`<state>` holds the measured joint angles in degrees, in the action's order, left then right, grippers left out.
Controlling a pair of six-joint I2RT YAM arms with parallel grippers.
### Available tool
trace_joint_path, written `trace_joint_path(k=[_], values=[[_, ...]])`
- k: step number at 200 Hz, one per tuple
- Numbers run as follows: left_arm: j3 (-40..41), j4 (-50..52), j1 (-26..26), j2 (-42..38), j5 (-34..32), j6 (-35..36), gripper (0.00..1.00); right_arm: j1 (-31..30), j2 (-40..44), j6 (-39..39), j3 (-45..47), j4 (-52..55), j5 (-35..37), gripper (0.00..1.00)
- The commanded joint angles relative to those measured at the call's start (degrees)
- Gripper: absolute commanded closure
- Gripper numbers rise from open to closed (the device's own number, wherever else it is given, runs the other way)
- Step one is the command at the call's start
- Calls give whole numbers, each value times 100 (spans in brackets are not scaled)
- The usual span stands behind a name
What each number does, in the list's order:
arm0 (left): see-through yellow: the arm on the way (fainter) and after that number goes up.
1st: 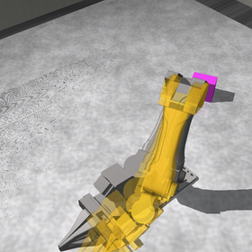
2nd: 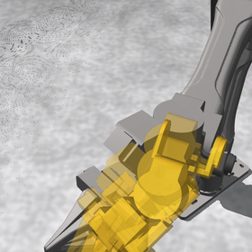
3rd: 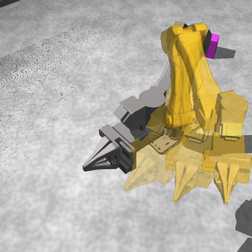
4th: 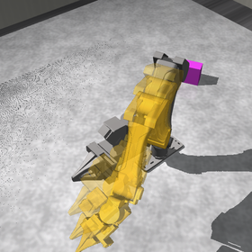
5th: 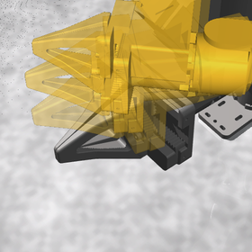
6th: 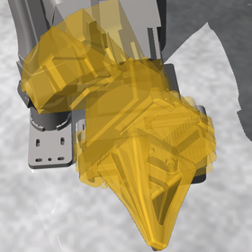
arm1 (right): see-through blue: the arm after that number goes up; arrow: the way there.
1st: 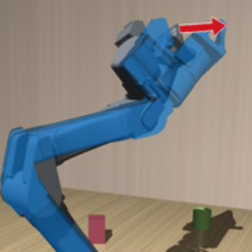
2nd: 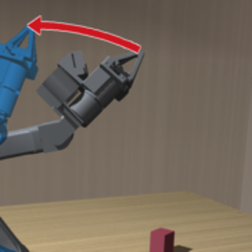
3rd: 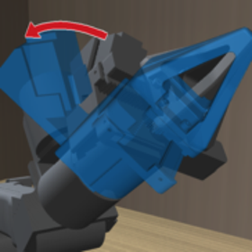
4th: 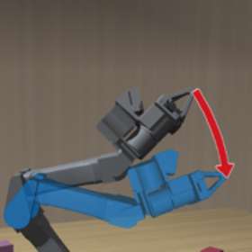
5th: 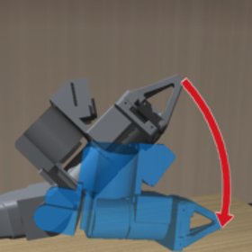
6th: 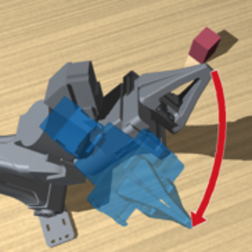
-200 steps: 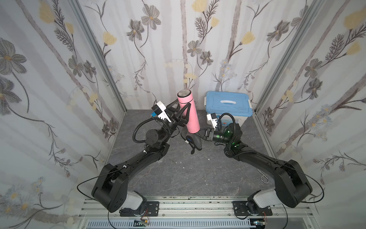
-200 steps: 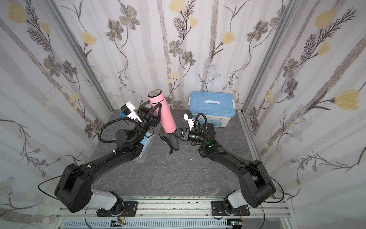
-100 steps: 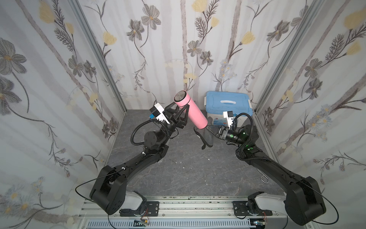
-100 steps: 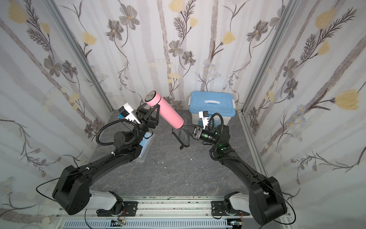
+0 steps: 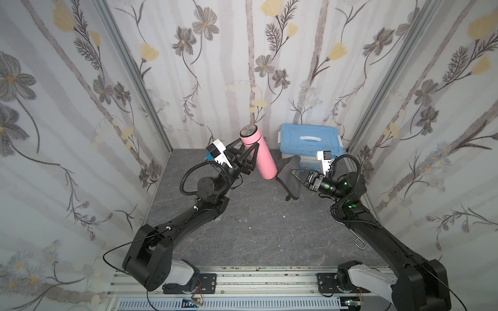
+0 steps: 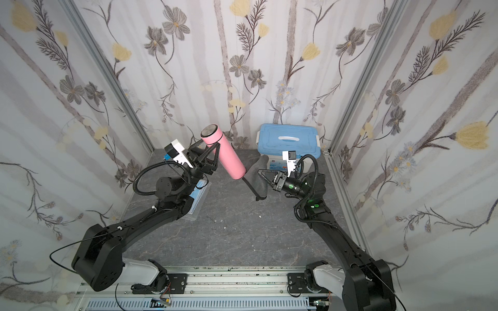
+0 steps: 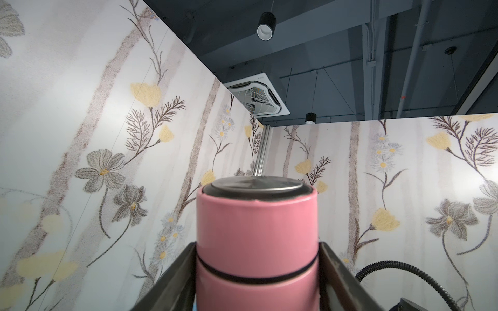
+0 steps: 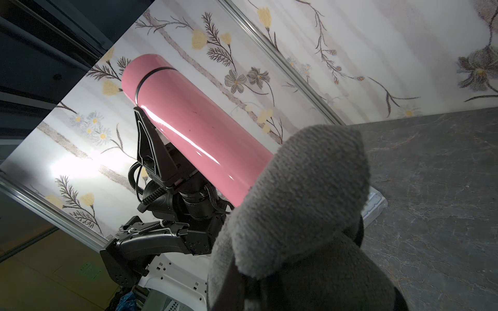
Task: Wipe the surface of the thermos
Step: Wipe the dirt from the surface of the thermos, then place the cleaning item at the center of the board.
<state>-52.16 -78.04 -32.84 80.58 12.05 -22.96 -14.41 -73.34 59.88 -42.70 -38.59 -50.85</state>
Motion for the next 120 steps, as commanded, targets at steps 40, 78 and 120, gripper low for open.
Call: trace_joint_path(k=[40,78,120], values=[[337,-282,31,-53,280,-129,96,144,129,-2315,-838,3902,1322,100],[890,-258,28,-91,443,-156,97,243,19,-3150,-890,5189,2315,100],[1497,251,-16,-264,697,267,98,229,-442,-3755,-965,6106,3343,99]])
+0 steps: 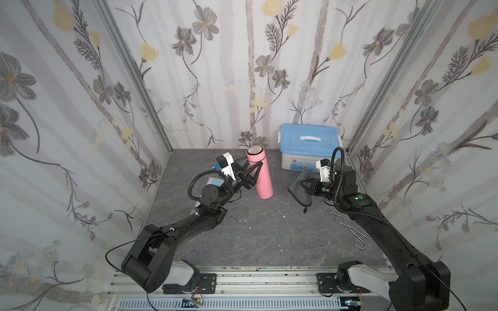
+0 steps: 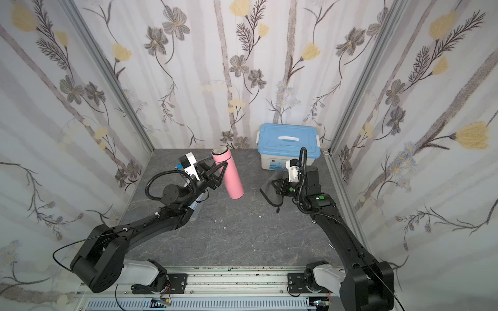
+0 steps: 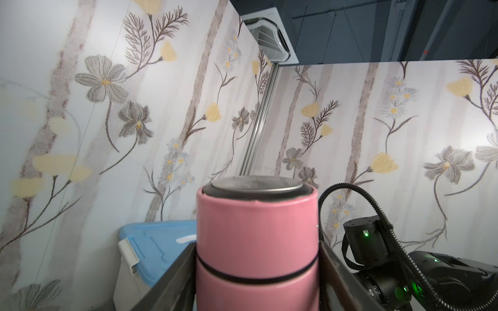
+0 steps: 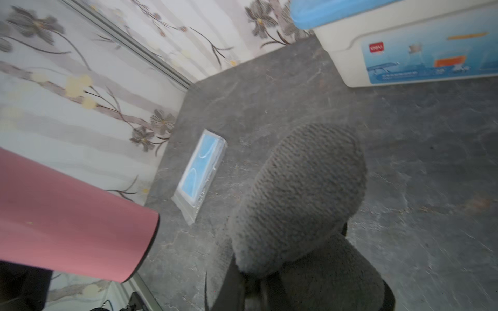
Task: Wipe the surface of the thermos
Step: Place the cleaning item at the center of the board.
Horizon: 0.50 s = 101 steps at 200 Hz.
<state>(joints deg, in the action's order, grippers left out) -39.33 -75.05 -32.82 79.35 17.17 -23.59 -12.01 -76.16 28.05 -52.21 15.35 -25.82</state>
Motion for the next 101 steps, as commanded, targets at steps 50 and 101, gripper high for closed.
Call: trace_joint_path(k=[50,101], values=[[856,80,-258,-126,225,1074,98,-128,-611,-699,91,1056,1647,94],[1244,-573,-630,808,59,1601,98,-300,-961,-674,327,978,1974,87]])
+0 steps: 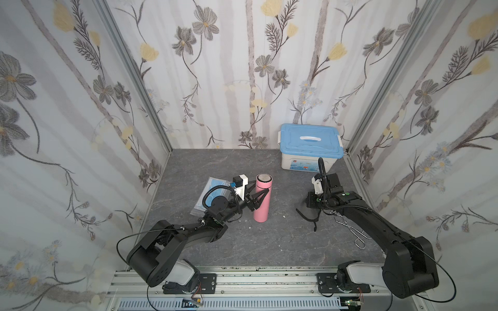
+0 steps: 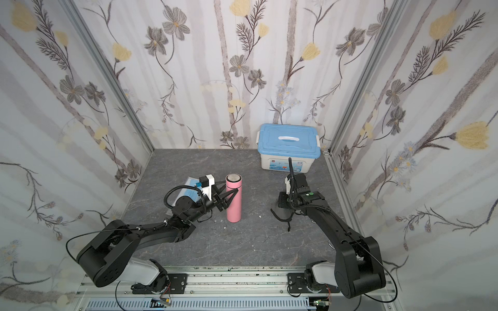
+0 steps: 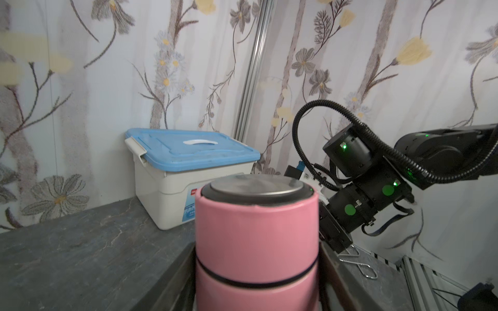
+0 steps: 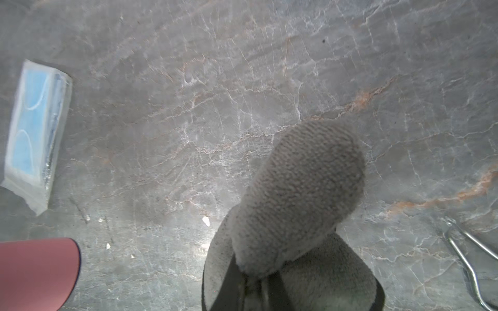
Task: Wipe the surface of the thermos
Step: Place the cleaning item at the center of the board, then place the thermos at the center of the board.
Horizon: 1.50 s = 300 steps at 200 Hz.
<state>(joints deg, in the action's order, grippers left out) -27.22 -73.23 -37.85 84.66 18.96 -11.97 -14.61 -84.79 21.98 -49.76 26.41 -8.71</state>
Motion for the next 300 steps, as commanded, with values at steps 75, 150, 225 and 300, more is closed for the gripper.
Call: trace_joint_path(k=[75,150,225,300], values=[[85,-763,-452,614,-122,1075,99,-150,-230,-3,299,-528,82,18],[-140,-763,-557,773,-64,1583,100,-442,374,1,-57,-103,5,0],[-605,-772,-609,1186,176,1814,100,-751,999,-53,-1299,332,-1396,0],[-912,-776,-643,1307,318,1773,100,-887,889,13,-1579,151,-1664,0]])
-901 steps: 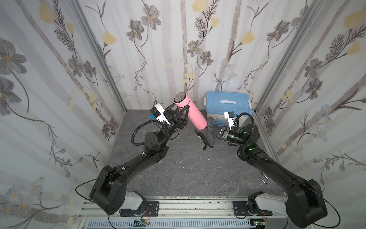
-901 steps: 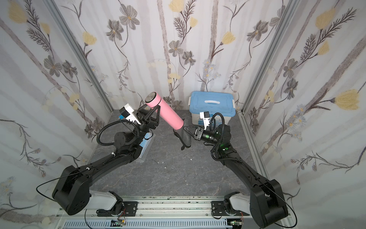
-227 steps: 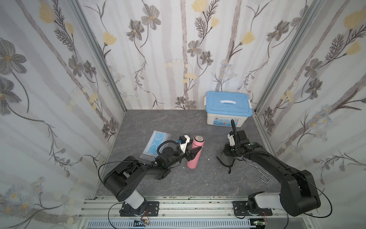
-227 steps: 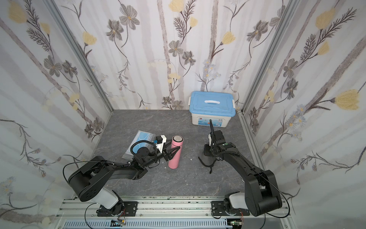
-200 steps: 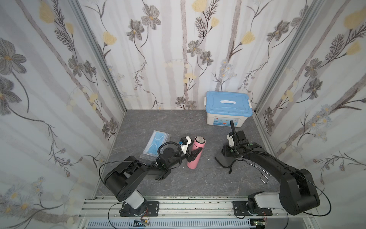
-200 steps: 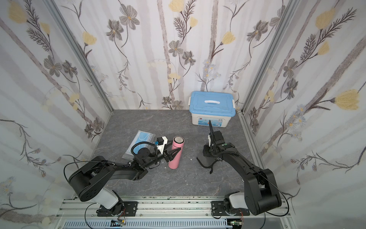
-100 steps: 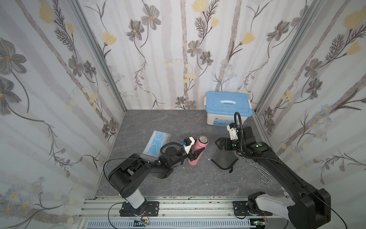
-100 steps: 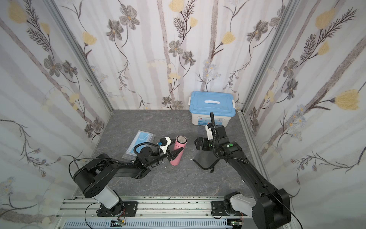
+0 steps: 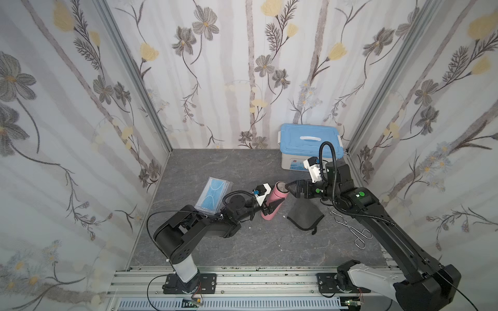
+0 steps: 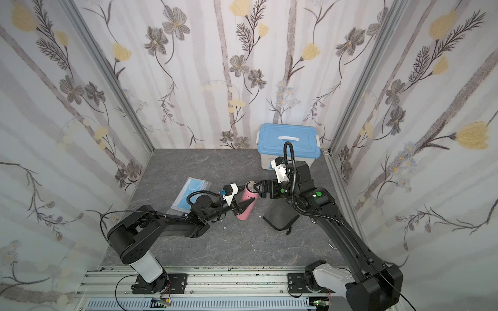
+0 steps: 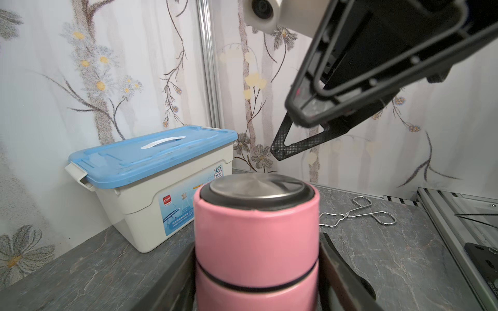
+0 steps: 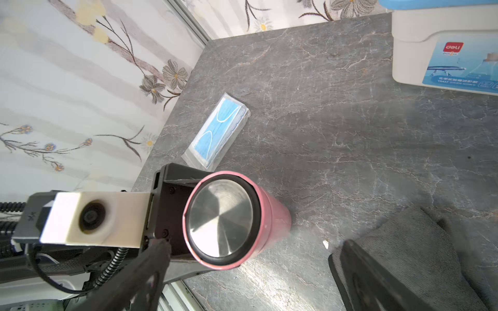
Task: Wipe the surface of the thermos
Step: Place the thermos at the center of the board.
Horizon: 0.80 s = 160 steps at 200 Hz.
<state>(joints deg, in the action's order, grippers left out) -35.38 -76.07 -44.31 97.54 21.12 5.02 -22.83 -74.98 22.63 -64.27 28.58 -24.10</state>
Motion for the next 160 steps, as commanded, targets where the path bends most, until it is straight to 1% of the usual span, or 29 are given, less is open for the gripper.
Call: trace_joint_path(k=[1,33,82,111,122,160], values=[[-99,-490,3,29,102,72,100,-73,-99,-55,-133,-64,-123,0],[-202,-487,-16,99,146,52,100,-235,-229,-43,-185,-85,-28,0],[-312,-487,-42,133,205,44,100,-434,-480,-42,-355,19,235,11],[-323,-487,-51,126,212,52,100,-509,-600,-57,-486,130,374,13],[-341,-487,-51,131,200,52,100,-543,-644,-57,-519,176,458,16],[-394,-487,-51,160,185,52,100,-700,-785,-106,-664,383,730,17]])
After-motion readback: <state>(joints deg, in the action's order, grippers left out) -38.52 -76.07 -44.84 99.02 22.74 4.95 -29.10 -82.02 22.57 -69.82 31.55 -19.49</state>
